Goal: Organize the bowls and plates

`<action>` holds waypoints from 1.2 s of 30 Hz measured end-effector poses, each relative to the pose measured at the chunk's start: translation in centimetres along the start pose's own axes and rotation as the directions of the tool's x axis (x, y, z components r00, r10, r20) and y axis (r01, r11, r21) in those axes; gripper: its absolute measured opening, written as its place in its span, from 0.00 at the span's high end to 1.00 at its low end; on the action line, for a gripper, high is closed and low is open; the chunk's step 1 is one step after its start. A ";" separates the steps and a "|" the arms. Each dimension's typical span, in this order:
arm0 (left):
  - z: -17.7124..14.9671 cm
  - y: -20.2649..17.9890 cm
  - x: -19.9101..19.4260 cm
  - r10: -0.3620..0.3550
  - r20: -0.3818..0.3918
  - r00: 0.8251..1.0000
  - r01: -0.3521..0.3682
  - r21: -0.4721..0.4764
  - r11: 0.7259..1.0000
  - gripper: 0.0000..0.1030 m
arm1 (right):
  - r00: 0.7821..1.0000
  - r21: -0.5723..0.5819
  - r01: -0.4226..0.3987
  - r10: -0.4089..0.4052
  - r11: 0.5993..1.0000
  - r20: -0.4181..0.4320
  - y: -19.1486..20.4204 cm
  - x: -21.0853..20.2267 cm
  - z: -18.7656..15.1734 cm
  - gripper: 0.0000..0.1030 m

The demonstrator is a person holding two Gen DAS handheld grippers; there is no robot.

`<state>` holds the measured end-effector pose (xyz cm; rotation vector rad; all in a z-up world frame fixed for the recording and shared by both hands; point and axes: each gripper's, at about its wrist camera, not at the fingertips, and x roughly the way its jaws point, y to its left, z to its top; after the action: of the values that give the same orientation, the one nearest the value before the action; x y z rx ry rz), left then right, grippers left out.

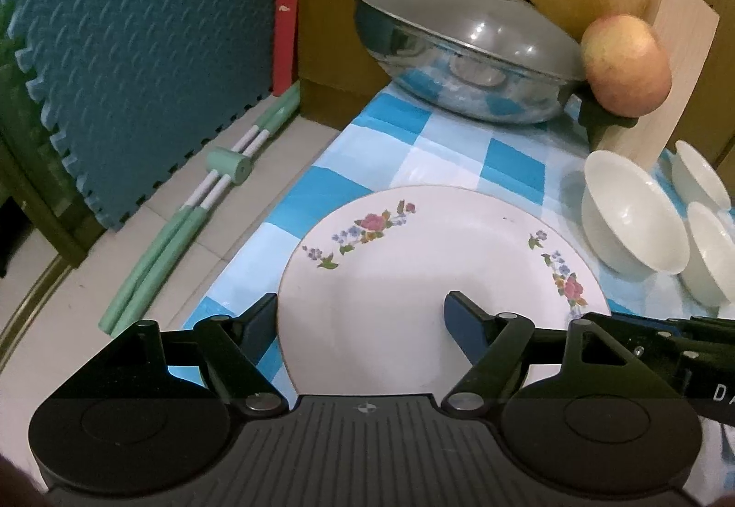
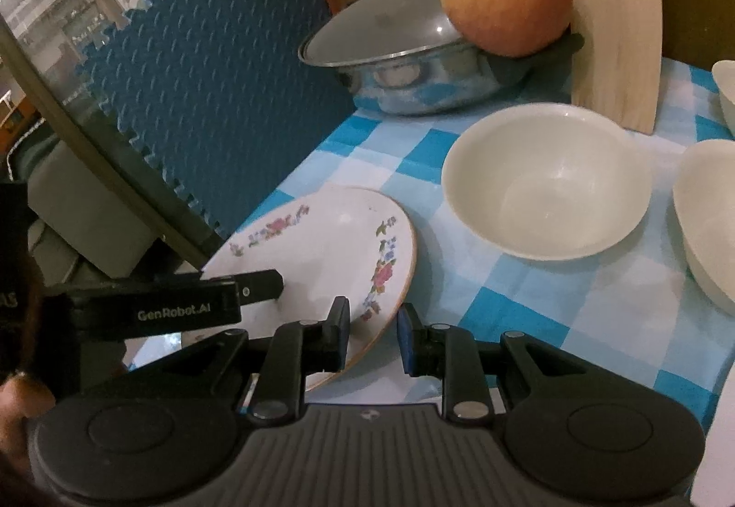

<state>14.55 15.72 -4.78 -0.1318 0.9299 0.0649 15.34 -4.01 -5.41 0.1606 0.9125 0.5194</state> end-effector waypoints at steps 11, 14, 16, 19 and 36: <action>-0.5 -0.4 0.4 0.006 -0.031 1.000 -0.004 0.076 0.997 0.20 | 0.997 0.042 0.018 -0.015 0.999 -0.071 -1.4 0.7 -0.7 0.82; -0.2 0.4 0.8 0.048 -0.025 0.999 -0.047 0.038 0.998 0.12 | 0.998 0.018 0.038 -0.037 0.999 -0.046 -1.3 0.7 -0.5 0.80; 0.0 0.5 1.0 0.044 -0.025 0.999 -0.044 0.026 0.999 0.12 | 0.999 0.044 0.025 -0.023 0.999 -0.037 -1.8 1.0 -0.4 0.79; 0.0 -0.9 0.9 -0.006 -0.028 1.000 0.009 0.088 0.996 0.16 | 0.999 0.049 0.016 -0.015 0.999 -0.031 -1.6 1.3 -0.2 0.76; -0.1 -1.4 -0.8 -0.016 0.027 1.000 0.014 0.072 0.997 0.27 | 0.998 0.001 0.054 -0.054 0.999 0.010 -0.5 -0.7 -0.4 0.79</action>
<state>14.17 14.36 -4.03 -0.0710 0.9023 0.0193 14.90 -4.85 -5.36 0.1390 0.9050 0.4675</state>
